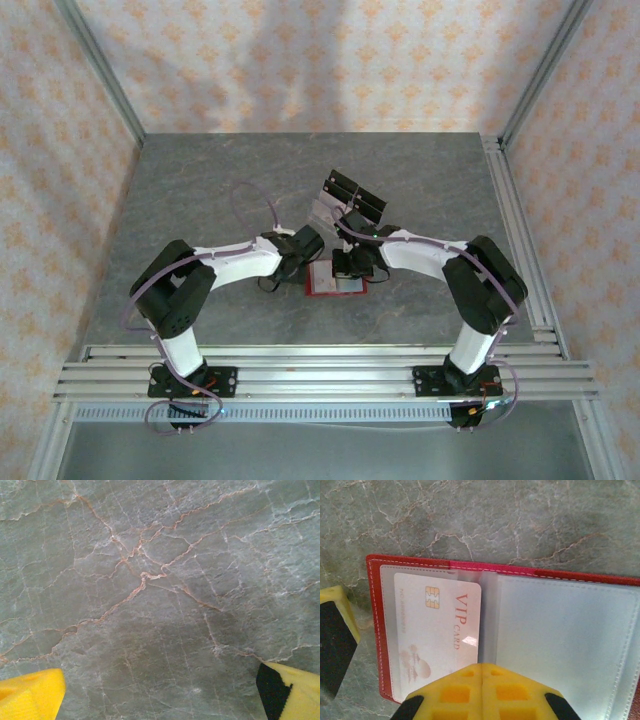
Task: Put the credit cards into the card holder
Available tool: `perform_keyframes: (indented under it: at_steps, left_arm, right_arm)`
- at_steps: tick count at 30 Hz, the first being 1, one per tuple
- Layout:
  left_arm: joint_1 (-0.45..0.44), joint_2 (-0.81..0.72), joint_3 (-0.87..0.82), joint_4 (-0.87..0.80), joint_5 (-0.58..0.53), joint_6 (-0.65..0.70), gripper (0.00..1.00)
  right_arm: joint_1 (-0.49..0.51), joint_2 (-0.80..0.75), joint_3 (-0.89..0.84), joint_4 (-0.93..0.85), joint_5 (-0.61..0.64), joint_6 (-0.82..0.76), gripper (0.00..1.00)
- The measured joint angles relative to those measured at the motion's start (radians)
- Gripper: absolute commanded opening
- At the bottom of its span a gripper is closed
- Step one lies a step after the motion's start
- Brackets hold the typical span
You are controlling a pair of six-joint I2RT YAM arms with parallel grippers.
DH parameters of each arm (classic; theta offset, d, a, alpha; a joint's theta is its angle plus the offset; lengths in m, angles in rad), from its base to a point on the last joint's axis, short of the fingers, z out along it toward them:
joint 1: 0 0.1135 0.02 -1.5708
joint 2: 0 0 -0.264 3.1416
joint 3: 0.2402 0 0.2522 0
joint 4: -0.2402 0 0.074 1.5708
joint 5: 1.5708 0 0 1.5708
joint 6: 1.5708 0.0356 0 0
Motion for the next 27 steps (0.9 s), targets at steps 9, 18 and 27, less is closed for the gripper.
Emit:
perform_keyframes:
  at_steps: [9,18,27]
  left_arm:
    - [0.0,0.006,0.0,0.022,0.013,0.0,1.0]
    - [0.0,0.015,0.0,0.034,0.016,0.0,1.0]
    - [0.0,0.019,0.0,0.04,0.02,0.0,1.0]
  right_arm:
    - [0.0,0.031,0.002,0.006,-0.011,-0.001,0.04]
    - [0.0,0.061,0.029,0.006,-0.043,-0.005,0.04]
    - [0.019,0.098,0.075,0.002,-0.057,-0.004,0.03]
